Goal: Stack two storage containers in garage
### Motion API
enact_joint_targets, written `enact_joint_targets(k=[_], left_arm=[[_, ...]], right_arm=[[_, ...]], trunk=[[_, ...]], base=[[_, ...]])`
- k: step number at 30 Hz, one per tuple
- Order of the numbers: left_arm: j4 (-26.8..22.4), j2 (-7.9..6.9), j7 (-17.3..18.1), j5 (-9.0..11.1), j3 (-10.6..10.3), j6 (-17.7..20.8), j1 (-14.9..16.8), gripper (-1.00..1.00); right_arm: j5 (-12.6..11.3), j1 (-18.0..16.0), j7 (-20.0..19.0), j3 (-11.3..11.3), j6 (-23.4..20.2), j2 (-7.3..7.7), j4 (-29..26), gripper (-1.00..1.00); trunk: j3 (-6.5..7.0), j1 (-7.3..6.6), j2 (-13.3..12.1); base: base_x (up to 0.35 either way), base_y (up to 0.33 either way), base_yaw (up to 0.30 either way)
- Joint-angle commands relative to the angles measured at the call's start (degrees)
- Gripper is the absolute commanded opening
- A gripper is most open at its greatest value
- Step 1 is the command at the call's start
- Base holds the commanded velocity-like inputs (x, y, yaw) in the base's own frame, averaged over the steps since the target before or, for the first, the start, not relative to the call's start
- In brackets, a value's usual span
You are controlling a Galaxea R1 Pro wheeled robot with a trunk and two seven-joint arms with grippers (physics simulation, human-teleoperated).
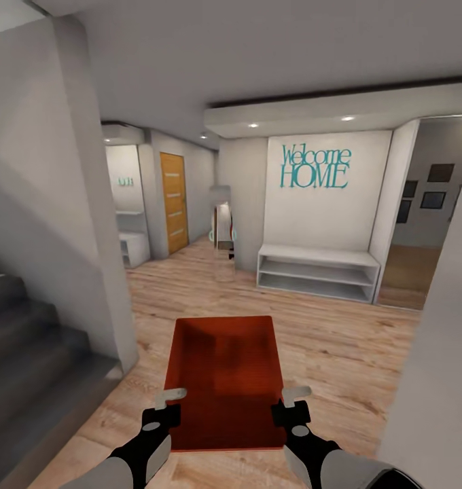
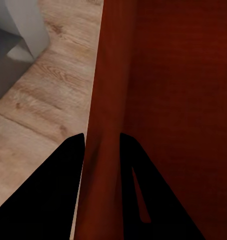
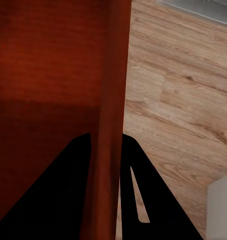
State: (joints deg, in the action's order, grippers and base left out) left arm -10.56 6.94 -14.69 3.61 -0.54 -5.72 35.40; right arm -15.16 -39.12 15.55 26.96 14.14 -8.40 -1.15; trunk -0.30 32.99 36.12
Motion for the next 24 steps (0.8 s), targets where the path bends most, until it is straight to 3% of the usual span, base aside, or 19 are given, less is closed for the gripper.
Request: enact_joint_targets(k=[1, 24], left_arm=[[0.1, 0.02, -2.1, 0.1, 0.8, -0.3, 0.0, -1.0], [0.0, 0.01, -2.1, 0.0, 0.8, -0.3, 0.0, -1.0]], right_arm=[[0.6, 0.0, -2.1, -0.9, -0.1, -0.12, -0.4, -1.0], [0.5, -0.1, -1.6, -0.9, -0.2, -0.73, -0.4, -1.0]], trunk=[[-0.03, 0.05, 0.0], [-0.03, 0.05, 0.0]], base=[[0.322, 0.0, 0.0], [0.322, 0.0, 0.0]])
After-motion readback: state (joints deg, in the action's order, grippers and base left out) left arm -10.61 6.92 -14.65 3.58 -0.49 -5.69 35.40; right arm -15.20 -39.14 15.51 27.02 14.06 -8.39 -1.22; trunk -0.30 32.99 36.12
